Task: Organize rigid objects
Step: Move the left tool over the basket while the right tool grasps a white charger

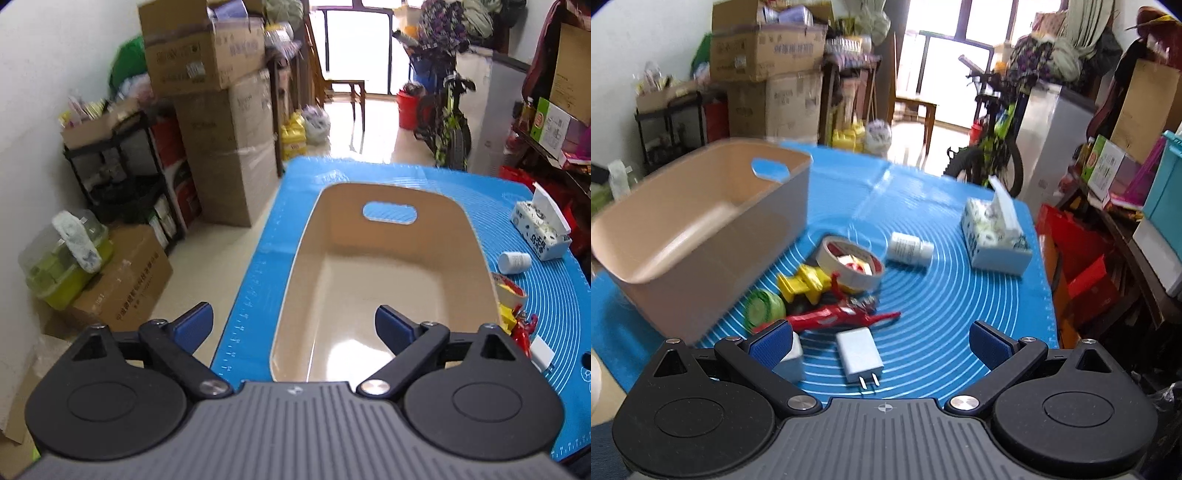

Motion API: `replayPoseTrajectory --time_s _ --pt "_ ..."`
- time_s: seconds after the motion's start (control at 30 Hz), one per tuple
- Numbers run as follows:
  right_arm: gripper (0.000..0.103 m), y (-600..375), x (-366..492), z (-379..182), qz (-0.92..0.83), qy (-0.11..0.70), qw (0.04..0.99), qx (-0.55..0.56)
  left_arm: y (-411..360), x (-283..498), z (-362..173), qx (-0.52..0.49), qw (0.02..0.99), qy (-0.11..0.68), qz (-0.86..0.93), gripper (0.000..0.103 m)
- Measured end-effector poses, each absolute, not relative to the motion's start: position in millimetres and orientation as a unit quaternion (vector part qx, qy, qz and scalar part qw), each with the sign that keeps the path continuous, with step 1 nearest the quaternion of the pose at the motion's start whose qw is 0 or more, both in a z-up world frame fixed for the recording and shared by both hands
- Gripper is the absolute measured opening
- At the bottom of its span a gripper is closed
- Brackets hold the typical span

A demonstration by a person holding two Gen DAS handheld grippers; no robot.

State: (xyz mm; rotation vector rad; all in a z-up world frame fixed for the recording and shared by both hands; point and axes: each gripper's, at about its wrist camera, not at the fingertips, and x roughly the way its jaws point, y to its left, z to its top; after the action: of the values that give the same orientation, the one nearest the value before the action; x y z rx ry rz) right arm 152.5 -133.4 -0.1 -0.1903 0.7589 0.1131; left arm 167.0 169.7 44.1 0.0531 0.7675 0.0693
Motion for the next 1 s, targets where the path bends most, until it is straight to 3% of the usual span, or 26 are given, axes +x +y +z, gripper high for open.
replayPoseTrajectory --time_s 0.13,0.3,0.37,0.47,0.57,0.6,0.63,0.93,1.0 --pt "0.101 -137 176 -23 0.061 0.410 0.906 -0.079 183 189 28 0.048 0.912 0.407 0.025 0.085" --pt "0.098 -134 195 -45 0.068 0.436 0.893 -0.090 188 206 14 0.084 0.895 0.438 0.006 0.084" --pt "0.096 -133 201 -54 0.073 0.449 0.886 -0.089 192 210 11 0.086 0.892 0.444 0.002 0.079" --pt "0.095 -130 205 -63 0.076 0.461 0.879 -0.092 193 215 6 0.092 0.884 0.459 -0.018 0.063" --pt "0.093 -127 210 -71 0.080 0.471 0.874 -0.091 194 219 -2 0.099 0.875 0.473 -0.025 0.041" --pt "0.091 -127 212 -73 0.083 0.474 0.872 -0.088 195 221 -5 0.096 0.871 0.481 -0.026 0.029" --pt "0.090 -128 213 -74 0.084 0.477 0.871 -0.086 196 224 -5 0.092 0.868 0.487 -0.029 0.025" --pt "0.076 -131 226 -79 0.086 0.479 0.870 -0.074 193 230 -3 0.089 0.861 0.499 -0.043 0.011" --pt "0.064 -131 229 -80 0.088 0.483 0.868 -0.075 192 232 -4 0.090 0.860 0.500 -0.043 0.011"
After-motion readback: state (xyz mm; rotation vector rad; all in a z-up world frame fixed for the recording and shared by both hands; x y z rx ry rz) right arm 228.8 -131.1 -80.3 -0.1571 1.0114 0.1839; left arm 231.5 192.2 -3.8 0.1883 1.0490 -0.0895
